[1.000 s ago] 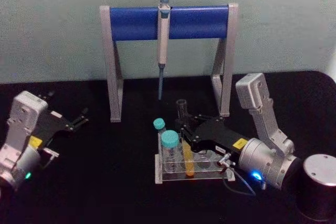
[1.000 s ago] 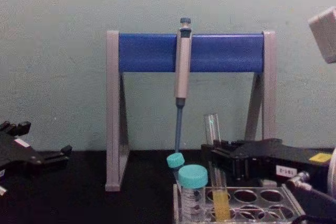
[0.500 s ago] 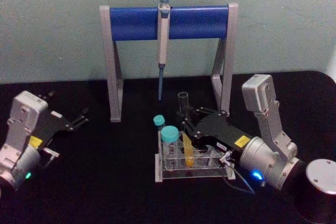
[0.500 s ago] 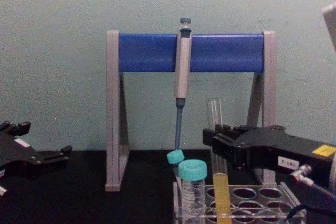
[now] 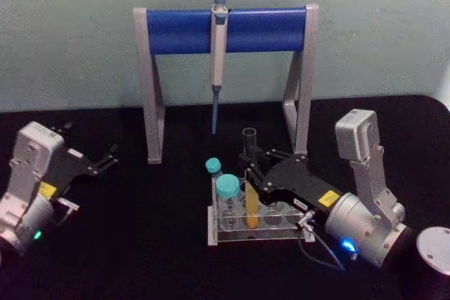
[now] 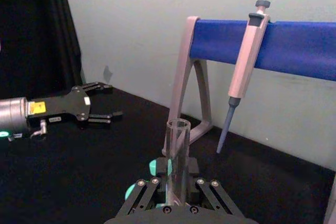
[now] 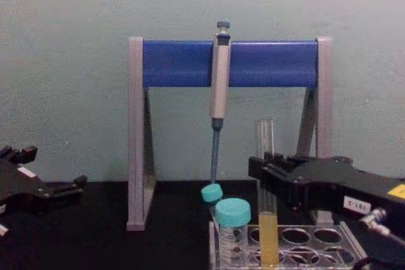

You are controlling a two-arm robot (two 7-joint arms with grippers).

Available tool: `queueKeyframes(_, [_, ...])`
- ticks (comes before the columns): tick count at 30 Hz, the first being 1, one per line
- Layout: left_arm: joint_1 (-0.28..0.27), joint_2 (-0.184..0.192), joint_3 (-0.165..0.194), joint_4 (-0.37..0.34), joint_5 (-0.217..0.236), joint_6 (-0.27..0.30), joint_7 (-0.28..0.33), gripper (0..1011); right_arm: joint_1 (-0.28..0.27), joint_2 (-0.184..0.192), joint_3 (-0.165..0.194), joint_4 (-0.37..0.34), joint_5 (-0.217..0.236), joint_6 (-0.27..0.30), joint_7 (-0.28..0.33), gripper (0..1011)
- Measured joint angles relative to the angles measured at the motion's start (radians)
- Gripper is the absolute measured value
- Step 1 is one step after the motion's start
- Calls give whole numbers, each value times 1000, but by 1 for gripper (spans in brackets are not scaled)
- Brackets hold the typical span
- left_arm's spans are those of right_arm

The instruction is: Pick up the test tube from the test tube rack, shake it, then place it back into the test tube rack.

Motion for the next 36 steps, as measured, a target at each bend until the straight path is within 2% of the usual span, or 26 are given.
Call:
queueKeyframes(16, [0, 0, 0, 0, 0, 0, 0, 1001, -18, 7, 25, -43, 1, -30, 4, 229])
queueKeyframes(25, [0, 0, 0, 0, 0, 0, 0, 1001, -16, 14, 59, -102, 44, -25, 8, 229])
queueKeyframes(30, [0, 0, 0, 0, 0, 0, 0, 1001, 13, 13, 76, -105, 54, -26, -3, 229])
queueKeyframes(36, [0, 0, 0, 0, 0, 0, 0, 1001, 72, 5, 88, -63, 41, -27, -23, 229])
